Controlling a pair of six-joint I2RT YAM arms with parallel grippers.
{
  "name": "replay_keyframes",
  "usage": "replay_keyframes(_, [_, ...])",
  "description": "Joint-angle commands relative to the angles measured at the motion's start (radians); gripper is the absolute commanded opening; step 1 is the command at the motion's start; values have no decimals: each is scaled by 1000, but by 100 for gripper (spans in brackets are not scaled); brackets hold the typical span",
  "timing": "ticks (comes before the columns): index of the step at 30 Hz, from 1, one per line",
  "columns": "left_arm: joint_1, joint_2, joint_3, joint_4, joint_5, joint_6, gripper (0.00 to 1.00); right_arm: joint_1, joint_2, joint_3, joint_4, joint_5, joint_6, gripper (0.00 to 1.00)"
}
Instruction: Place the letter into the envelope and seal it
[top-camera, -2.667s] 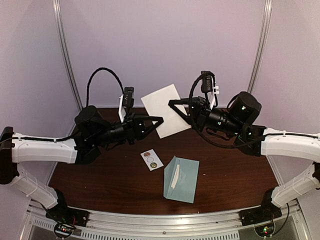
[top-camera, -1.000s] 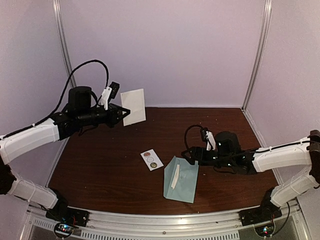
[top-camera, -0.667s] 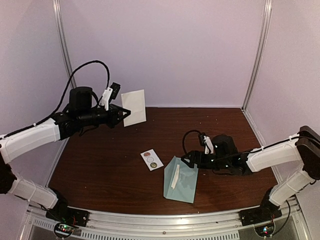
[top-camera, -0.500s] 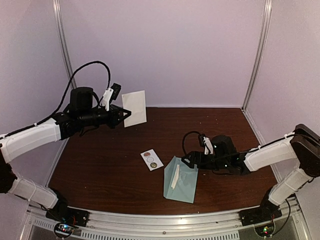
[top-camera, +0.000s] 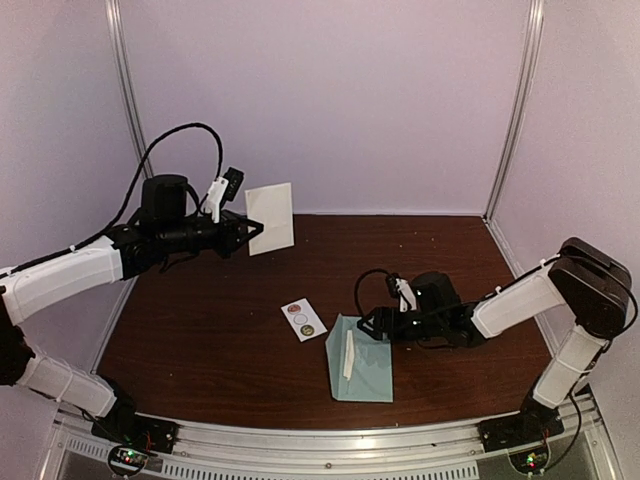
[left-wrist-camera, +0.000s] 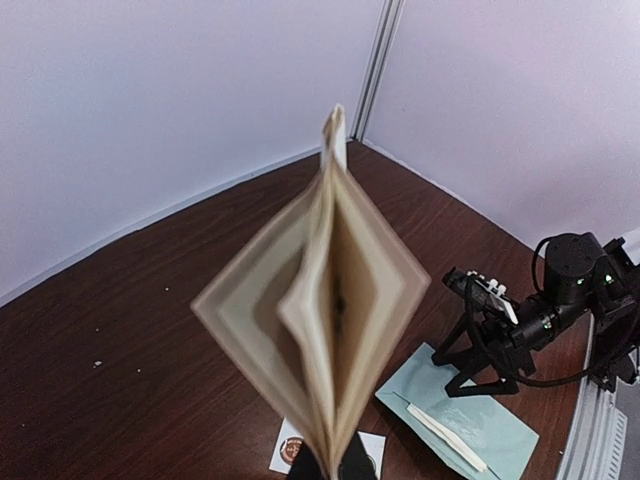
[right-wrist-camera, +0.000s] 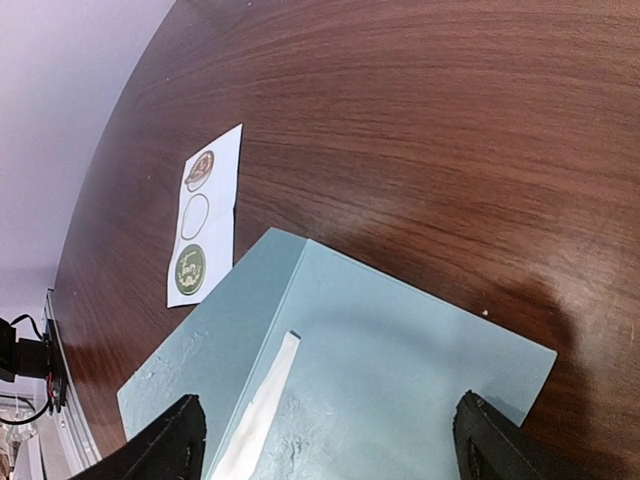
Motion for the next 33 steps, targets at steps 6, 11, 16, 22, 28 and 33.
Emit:
replay_keyframes(6, [3,6,17,3,13,17,0,-6,101,77,-18,-60,-55,85])
replay_keyframes(11, [3,6,17,3,14,17,0,-6,129,99,-10,-77,-59,84])
replay_keyframes(16, [3,8,18,3,21,16,0,-6,149,112,7,-94,-56,83])
replay_keyframes(22, [3,2,17,14,26,-12,0,-6,109,129,8,-120,-70,85])
replay_keyframes(28, [-22,-6,-23,103,46,-148,0,-6,-23,162,-91,-95,-126,88])
replay_keyframes(33, [-118,-5,-45,108,-26,-261,0,-7,-189,127,-177,-37,-155,89])
